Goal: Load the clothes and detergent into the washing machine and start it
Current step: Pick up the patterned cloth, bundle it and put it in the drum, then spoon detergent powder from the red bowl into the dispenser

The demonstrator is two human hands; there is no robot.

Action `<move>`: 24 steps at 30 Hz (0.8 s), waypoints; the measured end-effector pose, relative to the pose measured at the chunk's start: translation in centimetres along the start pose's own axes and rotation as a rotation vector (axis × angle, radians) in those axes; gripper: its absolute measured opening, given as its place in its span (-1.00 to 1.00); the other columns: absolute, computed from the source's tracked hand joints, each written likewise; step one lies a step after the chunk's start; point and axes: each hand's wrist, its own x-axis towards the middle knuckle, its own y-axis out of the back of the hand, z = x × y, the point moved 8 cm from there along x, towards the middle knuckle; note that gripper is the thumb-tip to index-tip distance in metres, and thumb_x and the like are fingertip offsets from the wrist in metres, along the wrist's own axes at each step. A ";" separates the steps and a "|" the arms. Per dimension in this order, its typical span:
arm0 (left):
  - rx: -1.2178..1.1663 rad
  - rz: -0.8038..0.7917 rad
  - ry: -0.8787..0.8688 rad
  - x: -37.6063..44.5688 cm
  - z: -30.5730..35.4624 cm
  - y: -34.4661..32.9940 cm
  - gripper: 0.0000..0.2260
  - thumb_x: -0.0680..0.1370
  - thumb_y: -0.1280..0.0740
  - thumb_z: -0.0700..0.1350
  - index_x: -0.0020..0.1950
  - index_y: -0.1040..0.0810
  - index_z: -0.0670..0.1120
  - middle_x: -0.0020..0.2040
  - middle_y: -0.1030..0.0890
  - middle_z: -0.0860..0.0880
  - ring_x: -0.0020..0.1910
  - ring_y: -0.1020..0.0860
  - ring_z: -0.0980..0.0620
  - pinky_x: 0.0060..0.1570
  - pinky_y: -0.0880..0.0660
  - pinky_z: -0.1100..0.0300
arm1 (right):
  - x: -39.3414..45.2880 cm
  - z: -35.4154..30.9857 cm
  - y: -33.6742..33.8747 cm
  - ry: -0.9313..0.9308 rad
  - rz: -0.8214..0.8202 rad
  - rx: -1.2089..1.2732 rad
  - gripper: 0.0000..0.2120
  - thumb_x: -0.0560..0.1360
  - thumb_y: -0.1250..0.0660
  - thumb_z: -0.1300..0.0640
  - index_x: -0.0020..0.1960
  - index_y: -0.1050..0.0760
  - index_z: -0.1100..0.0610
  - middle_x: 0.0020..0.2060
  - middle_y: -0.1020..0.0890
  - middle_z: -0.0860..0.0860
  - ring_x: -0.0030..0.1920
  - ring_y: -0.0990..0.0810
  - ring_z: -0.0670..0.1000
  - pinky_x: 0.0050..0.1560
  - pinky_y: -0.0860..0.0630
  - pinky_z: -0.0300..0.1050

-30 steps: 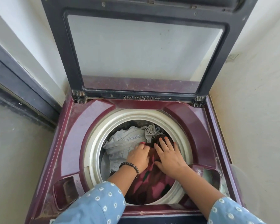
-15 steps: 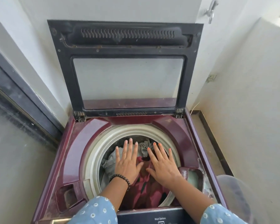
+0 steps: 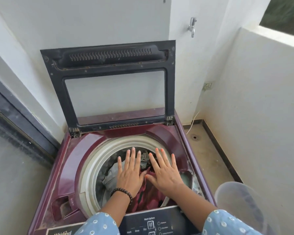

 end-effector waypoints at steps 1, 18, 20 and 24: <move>-0.003 0.009 -0.006 0.0 0.9 0.4 -0.35 0.52 -0.05 0.17 0.56 -0.19 -0.12 0.59 -0.12 -0.14 0.56 -0.03 -0.09 0.46 0.06 -0.20 | -0.2 0.4 0.5 -0.003 0.033 -0.005 -0.30 0.49 -0.05 -0.36 0.43 -0.43 0.06 0.41 -0.47 0.11 0.45 -0.32 0.11 0.40 -0.27 0.33; -0.039 0.160 -0.176 4.5 15.7 5.7 -0.37 0.60 0.01 0.15 0.60 0.02 -0.10 0.60 -0.05 -0.14 0.56 -0.05 -0.11 0.48 0.14 -0.15 | -6.1 13.5 6.3 -0.155 0.140 0.077 -0.28 0.54 0.28 -0.42 0.51 0.41 -0.05 0.51 0.35 0.02 0.51 0.44 0.10 0.41 0.48 0.15; -0.028 0.144 -0.225 5.1 18.0 5.7 -0.34 0.55 -0.05 0.13 0.60 0.00 -0.10 0.60 -0.06 -0.14 0.56 -0.06 -0.12 0.47 0.12 -0.16 | -7.0 15.5 6.2 -0.197 0.134 0.084 -0.28 0.57 0.24 -0.40 0.55 0.38 -0.05 0.52 0.36 0.02 0.50 0.47 0.09 0.40 0.56 0.11; -0.020 0.094 -0.285 6.2 22.0 5.8 -0.34 0.55 -0.04 0.14 0.60 -0.05 -0.12 0.58 -0.17 -0.16 0.55 -0.08 -0.10 0.45 0.11 -0.16 | -8.9 19.4 6.6 -0.287 0.172 0.068 -0.27 0.57 0.24 -0.40 0.57 0.35 -0.03 0.55 0.34 0.04 0.49 0.48 0.10 0.28 0.64 0.06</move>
